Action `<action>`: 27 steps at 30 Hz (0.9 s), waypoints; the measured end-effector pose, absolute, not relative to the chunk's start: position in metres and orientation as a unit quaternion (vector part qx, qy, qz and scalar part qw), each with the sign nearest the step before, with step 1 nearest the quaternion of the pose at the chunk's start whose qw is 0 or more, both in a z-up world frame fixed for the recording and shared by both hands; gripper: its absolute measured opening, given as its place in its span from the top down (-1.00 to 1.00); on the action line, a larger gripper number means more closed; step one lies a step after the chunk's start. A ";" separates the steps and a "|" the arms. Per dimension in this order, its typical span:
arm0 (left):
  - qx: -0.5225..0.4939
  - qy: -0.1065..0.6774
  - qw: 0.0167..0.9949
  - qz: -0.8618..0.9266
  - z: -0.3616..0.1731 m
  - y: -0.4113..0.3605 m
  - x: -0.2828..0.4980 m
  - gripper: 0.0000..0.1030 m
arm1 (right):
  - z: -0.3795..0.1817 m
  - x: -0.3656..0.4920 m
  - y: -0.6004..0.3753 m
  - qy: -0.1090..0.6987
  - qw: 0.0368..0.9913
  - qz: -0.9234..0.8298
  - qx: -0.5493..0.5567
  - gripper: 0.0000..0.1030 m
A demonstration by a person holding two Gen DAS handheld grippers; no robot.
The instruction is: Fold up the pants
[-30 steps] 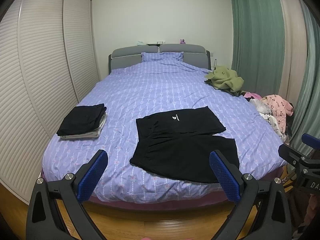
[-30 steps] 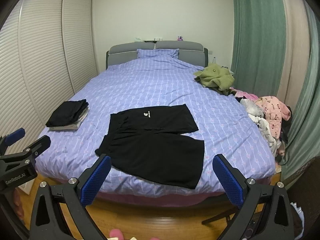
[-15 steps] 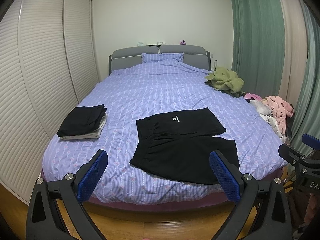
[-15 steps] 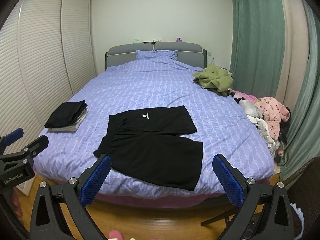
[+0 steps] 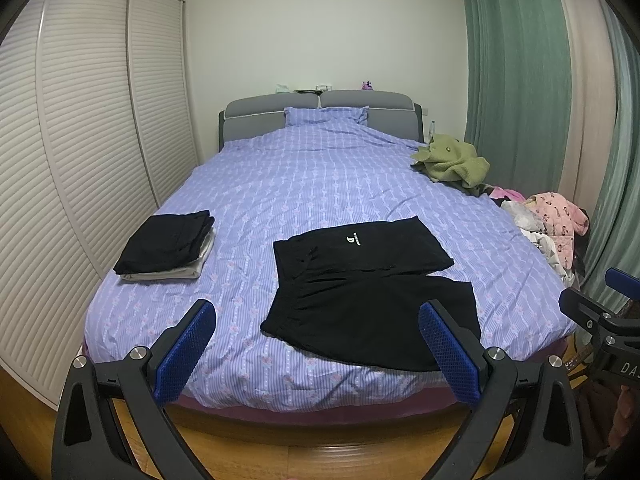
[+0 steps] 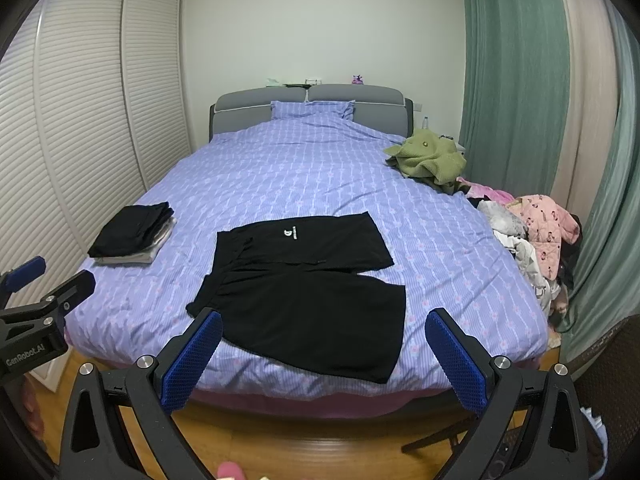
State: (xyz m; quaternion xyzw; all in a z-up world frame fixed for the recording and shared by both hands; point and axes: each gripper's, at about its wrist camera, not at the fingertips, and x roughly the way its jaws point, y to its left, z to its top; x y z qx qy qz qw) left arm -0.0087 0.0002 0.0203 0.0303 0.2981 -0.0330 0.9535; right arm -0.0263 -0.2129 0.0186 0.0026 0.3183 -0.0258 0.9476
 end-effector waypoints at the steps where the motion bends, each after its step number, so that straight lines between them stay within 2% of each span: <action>1: 0.030 0.298 0.954 -0.033 0.020 0.000 -0.009 -1.00 | 0.019 -0.026 -0.213 0.319 0.947 -0.025 0.002 -0.99; 27: 0.030 0.306 0.951 -0.035 0.013 0.004 0.008 -1.00 | 0.011 -0.011 -0.210 0.333 0.943 -0.024 0.002 -0.99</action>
